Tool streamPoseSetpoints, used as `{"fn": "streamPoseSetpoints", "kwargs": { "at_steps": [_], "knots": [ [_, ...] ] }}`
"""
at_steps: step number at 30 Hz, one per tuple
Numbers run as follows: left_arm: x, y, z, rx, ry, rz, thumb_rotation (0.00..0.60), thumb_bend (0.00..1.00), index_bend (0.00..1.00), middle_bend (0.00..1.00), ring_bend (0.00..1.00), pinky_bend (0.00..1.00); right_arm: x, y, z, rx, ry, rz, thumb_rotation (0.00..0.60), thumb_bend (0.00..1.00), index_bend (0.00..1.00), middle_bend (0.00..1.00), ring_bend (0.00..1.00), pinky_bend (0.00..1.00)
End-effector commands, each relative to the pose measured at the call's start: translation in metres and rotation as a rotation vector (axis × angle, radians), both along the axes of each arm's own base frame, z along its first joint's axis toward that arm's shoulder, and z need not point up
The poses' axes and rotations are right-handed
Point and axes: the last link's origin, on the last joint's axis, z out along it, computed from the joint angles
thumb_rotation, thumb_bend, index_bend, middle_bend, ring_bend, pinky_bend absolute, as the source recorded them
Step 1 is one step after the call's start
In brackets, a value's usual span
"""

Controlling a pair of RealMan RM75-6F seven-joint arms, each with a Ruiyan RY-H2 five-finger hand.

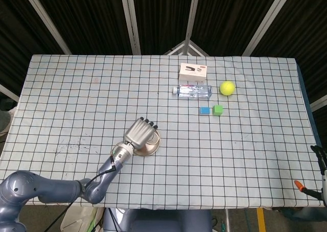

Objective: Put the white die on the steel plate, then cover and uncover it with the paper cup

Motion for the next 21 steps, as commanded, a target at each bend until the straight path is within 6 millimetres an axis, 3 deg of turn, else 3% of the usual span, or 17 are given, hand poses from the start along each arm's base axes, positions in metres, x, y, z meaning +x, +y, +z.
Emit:
{"fn": "streamPoseSetpoints", "kwargs": {
  "at_steps": [1, 12, 21],
  "knots": [
    [-0.002, -0.003, 0.007, -0.043, -0.03, -0.037, 0.6, 0.5, 0.57, 0.49, 0.39, 0.4, 0.0, 0.0, 0.0, 0.002, 0.0, -0.002, 0.6, 0.13, 0.13, 0.14, 0.1, 0.02],
    [-0.032, -0.01, 0.038, -0.181, 0.101, 0.206, 0.6, 0.51, 0.57, 0.49, 0.39, 0.4, 0.001, 0.0, -0.002, 0.009, -0.001, 0.0, 0.6, 0.13, 0.13, 0.14, 0.1, 0.02],
    [-0.037, -0.009, 0.038, -0.253, 0.119, 0.346, 0.6, 0.51, 0.57, 0.49, 0.39, 0.4, 0.0, -0.001, -0.002, 0.007, 0.002, -0.006, 0.6, 0.13, 0.13, 0.14, 0.1, 0.02]
  ]
}}
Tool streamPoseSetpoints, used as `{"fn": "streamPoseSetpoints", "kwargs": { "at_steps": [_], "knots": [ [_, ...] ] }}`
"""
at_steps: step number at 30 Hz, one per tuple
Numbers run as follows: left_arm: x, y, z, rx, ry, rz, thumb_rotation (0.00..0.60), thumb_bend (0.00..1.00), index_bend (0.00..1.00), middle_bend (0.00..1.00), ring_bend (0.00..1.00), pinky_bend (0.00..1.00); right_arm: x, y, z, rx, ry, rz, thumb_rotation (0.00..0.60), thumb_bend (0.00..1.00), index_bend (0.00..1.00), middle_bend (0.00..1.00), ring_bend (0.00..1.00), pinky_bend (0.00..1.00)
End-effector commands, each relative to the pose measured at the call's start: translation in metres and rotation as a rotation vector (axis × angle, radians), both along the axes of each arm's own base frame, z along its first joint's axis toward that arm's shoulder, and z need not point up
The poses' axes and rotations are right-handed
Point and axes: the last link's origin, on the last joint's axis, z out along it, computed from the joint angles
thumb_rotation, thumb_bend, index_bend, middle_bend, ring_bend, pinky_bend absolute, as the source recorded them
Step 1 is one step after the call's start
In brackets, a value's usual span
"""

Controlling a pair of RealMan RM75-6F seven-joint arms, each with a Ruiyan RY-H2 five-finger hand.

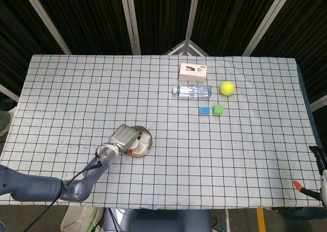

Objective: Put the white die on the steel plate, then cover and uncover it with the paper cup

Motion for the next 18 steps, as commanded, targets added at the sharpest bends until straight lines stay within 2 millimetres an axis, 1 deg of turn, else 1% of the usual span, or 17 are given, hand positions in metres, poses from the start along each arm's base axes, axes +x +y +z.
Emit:
{"fn": "streamPoseSetpoints", "kwargs": {
  "at_steps": [1, 8, 10, 12, 14, 16, 18],
  "knots": [
    [0.006, 0.004, 0.004, -0.017, -0.004, 0.012, 0.6, 0.51, 0.57, 0.49, 0.39, 0.4, 0.0, -0.001, -0.001, 0.003, 0.001, 0.0, 0.6, 0.13, 0.13, 0.14, 0.1, 0.02],
    [0.024, 0.014, 0.009, 0.146, -0.113, -0.132, 0.6, 0.51, 0.57, 0.49, 0.39, 0.4, 0.0, -0.001, -0.002, 0.008, 0.002, -0.001, 0.6, 0.13, 0.13, 0.14, 0.1, 0.02],
    [0.03, 0.014, 0.013, 0.207, -0.179, -0.184, 0.6, 0.51, 0.57, 0.49, 0.39, 0.4, 0.0, -0.001, -0.002, 0.007, 0.002, 0.0, 0.6, 0.13, 0.13, 0.14, 0.1, 0.02],
    [0.03, 0.015, 0.016, 0.247, -0.232, -0.211, 0.6, 0.51, 0.57, 0.49, 0.39, 0.4, 0.0, -0.001, -0.002, 0.007, 0.002, 0.001, 0.6, 0.13, 0.13, 0.14, 0.1, 0.02],
    [0.029, 0.016, 0.019, 0.264, -0.246, -0.22, 0.6, 0.51, 0.57, 0.49, 0.39, 0.4, 0.0, -0.001, -0.002, 0.007, 0.002, 0.001, 0.6, 0.13, 0.13, 0.14, 0.1, 0.02],
    [0.026, 0.019, 0.025, 0.286, -0.247, -0.231, 0.6, 0.51, 0.57, 0.49, 0.39, 0.4, 0.0, -0.001, -0.002, 0.007, 0.002, 0.001, 0.6, 0.13, 0.13, 0.14, 0.1, 0.02],
    [0.017, 0.021, 0.031, 0.299, -0.213, -0.23, 0.6, 0.51, 0.57, 0.49, 0.39, 0.4, 0.0, -0.001, -0.002, 0.008, 0.001, 0.001, 0.6, 0.13, 0.13, 0.14, 0.1, 0.02]
  ]
}}
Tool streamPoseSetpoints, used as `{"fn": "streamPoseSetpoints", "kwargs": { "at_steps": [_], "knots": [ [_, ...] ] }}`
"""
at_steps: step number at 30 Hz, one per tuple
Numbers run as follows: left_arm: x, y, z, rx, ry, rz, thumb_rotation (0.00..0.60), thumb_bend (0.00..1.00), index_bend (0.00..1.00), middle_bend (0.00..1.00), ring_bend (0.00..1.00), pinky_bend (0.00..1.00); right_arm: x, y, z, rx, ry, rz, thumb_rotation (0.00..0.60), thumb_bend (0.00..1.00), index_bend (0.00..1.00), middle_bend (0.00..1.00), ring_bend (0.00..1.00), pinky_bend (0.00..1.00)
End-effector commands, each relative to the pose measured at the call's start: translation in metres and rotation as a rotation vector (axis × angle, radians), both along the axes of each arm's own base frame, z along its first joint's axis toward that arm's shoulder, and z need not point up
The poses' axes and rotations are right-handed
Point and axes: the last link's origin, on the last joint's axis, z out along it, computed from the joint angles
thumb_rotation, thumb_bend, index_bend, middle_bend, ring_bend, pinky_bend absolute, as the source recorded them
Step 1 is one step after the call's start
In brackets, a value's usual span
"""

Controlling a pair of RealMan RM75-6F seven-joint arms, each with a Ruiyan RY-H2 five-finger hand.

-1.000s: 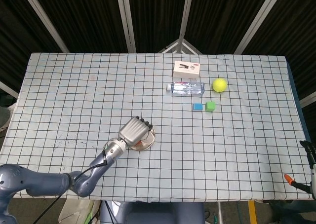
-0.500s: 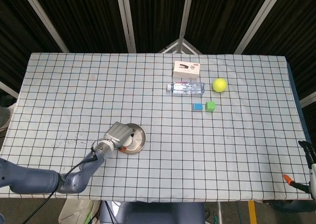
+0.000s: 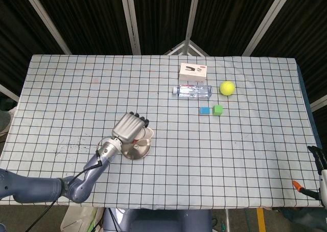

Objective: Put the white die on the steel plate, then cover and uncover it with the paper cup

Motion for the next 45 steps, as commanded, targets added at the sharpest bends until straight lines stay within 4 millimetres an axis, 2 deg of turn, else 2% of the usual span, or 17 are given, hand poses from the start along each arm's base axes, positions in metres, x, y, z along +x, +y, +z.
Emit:
{"fn": "streamPoseSetpoints", "kwargs": {
  "at_steps": [1, 5, 11, 22, 26, 30, 34, 41, 45],
  "knots": [
    [-0.019, 0.007, 0.013, 0.052, 0.037, 0.025, 0.6, 0.51, 0.57, 0.49, 0.39, 0.4, 0.0, 0.0, 0.0, 0.0, -0.001, -0.001, 0.6, 0.13, 0.13, 0.14, 0.1, 0.02],
    [-0.047, 0.013, 0.029, 0.076, 0.143, 0.125, 0.6, 0.51, 0.56, 0.49, 0.39, 0.4, 0.0, 0.0, 0.0, -0.003, -0.002, -0.001, 0.6, 0.13, 0.13, 0.14, 0.1, 0.02],
    [-0.083, 0.022, 0.053, 0.102, 0.192, 0.317, 0.6, 0.51, 0.54, 0.47, 0.37, 0.39, 0.0, 0.001, 0.0, 0.001, -0.002, -0.007, 0.6, 0.13, 0.13, 0.14, 0.1, 0.02],
    [-0.126, 0.029, 0.067, 0.076, 0.227, 0.55, 0.6, 0.51, 0.47, 0.41, 0.33, 0.38, 0.001, 0.0, -0.002, 0.011, 0.003, -0.006, 0.6, 0.13, 0.13, 0.14, 0.1, 0.02],
    [-0.132, 0.032, 0.066, 0.081, 0.231, 0.577, 0.6, 0.48, 0.39, 0.31, 0.27, 0.35, 0.001, 0.0, -0.003, 0.014, 0.004, -0.008, 0.6, 0.13, 0.13, 0.14, 0.1, 0.02],
    [-0.133, 0.034, 0.062, 0.082, 0.223, 0.577, 0.6, 0.34, 0.21, 0.13, 0.09, 0.26, 0.001, 0.0, -0.003, 0.015, 0.007, -0.011, 0.6, 0.13, 0.13, 0.14, 0.1, 0.02],
    [-0.131, 0.034, 0.061, 0.088, 0.222, 0.547, 0.6, 0.24, 0.03, 0.0, 0.0, 0.2, 0.001, 0.0, -0.003, 0.017, 0.006, -0.014, 0.6, 0.13, 0.13, 0.14, 0.1, 0.02],
    [-0.121, 0.018, 0.066, 0.056, 0.196, 0.48, 0.6, 0.19, 0.0, 0.0, 0.0, 0.14, 0.001, 0.0, -0.004, 0.022, 0.007, -0.015, 0.6, 0.13, 0.13, 0.14, 0.1, 0.02],
    [-0.109, -0.014, 0.095, 0.087, 0.078, 0.432, 0.6, 0.2, 0.02, 0.0, 0.0, 0.14, 0.002, 0.0, -0.004, 0.022, 0.007, -0.01, 0.6, 0.13, 0.13, 0.14, 0.1, 0.02]
  ]
}}
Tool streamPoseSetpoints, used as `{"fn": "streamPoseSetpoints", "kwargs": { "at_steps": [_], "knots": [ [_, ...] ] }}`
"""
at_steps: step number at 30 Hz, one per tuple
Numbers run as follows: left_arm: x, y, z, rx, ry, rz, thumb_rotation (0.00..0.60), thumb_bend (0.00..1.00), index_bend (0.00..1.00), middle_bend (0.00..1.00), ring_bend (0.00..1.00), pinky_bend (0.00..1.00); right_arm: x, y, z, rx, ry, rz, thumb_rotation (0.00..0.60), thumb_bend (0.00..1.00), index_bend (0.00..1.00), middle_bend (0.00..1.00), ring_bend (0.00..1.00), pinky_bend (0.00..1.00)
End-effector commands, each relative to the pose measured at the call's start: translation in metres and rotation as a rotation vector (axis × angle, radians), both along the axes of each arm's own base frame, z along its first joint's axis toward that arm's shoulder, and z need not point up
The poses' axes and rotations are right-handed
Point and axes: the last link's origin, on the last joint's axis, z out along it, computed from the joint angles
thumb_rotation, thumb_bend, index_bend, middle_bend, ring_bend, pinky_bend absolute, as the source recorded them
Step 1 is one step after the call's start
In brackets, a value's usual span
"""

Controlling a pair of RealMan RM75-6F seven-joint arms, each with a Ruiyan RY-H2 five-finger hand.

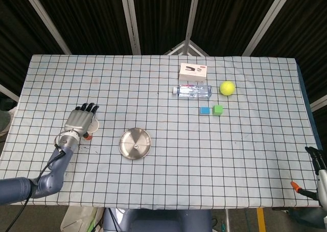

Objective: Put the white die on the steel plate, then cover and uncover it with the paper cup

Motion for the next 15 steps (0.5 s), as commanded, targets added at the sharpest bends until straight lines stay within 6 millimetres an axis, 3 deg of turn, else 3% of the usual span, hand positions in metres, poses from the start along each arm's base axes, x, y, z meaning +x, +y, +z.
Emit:
{"fn": "streamPoseSetpoints", "kwargs": {
  "at_steps": [1, 5, 9, 15],
  "knots": [
    [0.008, -0.035, 0.033, 0.069, -0.096, -0.059, 0.6, 0.2, 0.04, 0.0, 0.0, 0.14, 0.001, 0.0, 0.0, -0.001, -0.001, 0.004, 0.6, 0.13, 0.13, 0.14, 0.1, 0.02],
    [-0.014, -0.09, 0.064, 0.257, -0.119, -0.15, 0.6, 0.21, 0.2, 0.05, 0.0, 0.14, 0.003, 0.0, 0.002, -0.015, 0.003, 0.017, 0.6, 0.13, 0.13, 0.14, 0.1, 0.02],
    [-0.049, -0.134, 0.068, 0.356, -0.121, -0.185, 0.6, 0.21, 0.25, 0.08, 0.0, 0.14, 0.004, 0.0, 0.002, -0.017, 0.008, 0.029, 0.6, 0.13, 0.13, 0.14, 0.1, 0.02],
    [-0.075, -0.162, 0.068, 0.445, -0.153, -0.196, 0.6, 0.22, 0.26, 0.09, 0.0, 0.14, 0.005, 0.0, 0.001, -0.02, 0.014, 0.038, 0.6, 0.13, 0.13, 0.14, 0.1, 0.02]
  ]
}}
